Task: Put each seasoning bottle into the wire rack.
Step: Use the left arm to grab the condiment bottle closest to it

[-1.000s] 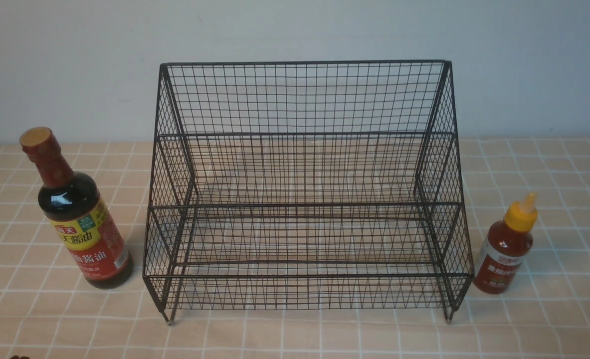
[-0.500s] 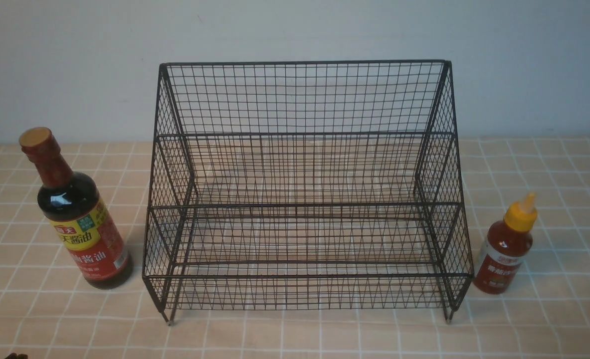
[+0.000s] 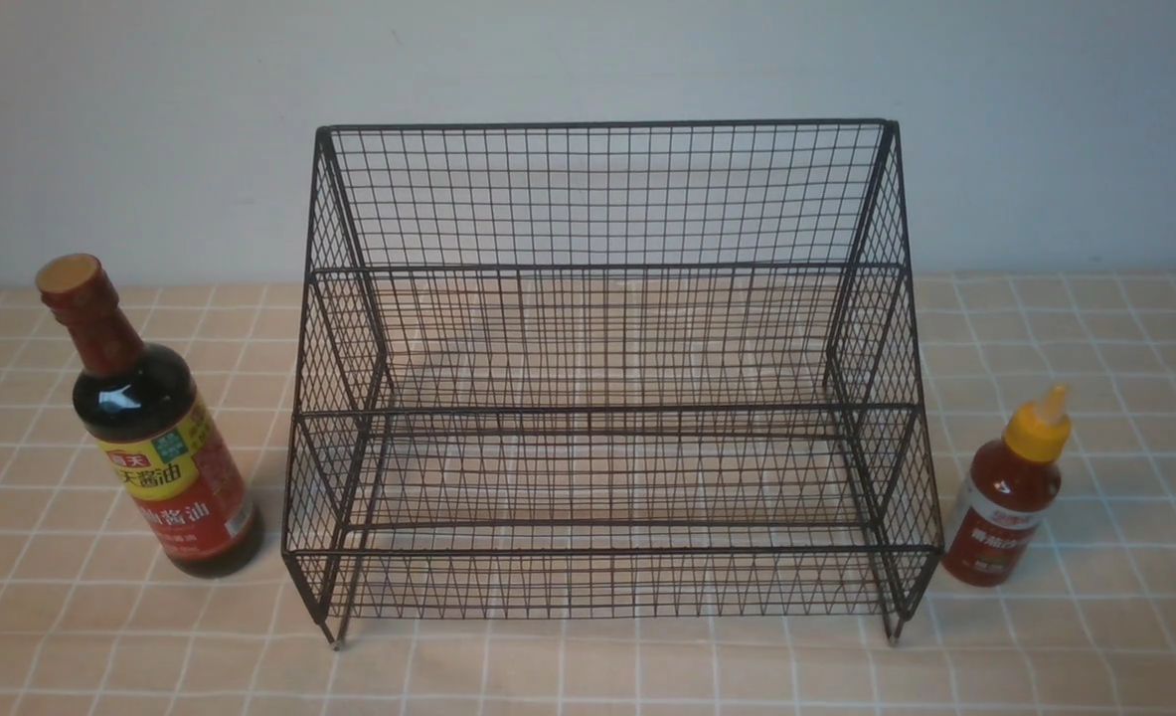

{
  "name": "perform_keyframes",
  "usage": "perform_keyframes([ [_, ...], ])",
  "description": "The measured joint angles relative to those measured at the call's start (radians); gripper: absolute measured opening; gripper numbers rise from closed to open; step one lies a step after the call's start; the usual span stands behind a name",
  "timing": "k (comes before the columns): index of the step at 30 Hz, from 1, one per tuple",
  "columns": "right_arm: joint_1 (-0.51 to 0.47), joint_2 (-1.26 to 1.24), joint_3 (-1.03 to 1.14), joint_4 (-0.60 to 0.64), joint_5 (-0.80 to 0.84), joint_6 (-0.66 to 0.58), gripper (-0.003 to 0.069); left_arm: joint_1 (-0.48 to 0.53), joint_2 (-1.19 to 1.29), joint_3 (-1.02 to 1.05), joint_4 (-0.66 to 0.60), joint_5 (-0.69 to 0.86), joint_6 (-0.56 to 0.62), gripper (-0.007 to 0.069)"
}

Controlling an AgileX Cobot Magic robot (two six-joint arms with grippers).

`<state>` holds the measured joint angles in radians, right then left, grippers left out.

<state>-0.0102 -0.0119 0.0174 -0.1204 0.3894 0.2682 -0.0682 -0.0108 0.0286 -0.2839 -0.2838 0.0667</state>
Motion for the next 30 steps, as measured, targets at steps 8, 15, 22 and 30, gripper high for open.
perform_keyframes([
  [8,0.000,0.000,0.000,0.000,0.000,0.000,-0.0015,0.000,0.240,-0.035,0.129,-0.144,-0.034,-0.0005],
  [15,0.000,0.000,0.000,0.000,0.000,0.018,-0.0015,0.000,0.613,-0.209,0.267,-0.145,-0.121,0.0114],
  [22,0.000,0.000,0.000,0.000,0.000,0.030,-0.0015,0.000,0.876,-0.321,0.272,-0.149,-0.128,0.0417],
  [30,0.000,0.000,0.000,0.000,0.000,0.030,-0.0015,0.011,1.069,-0.370,0.259,-0.301,-0.122,0.0553],
])
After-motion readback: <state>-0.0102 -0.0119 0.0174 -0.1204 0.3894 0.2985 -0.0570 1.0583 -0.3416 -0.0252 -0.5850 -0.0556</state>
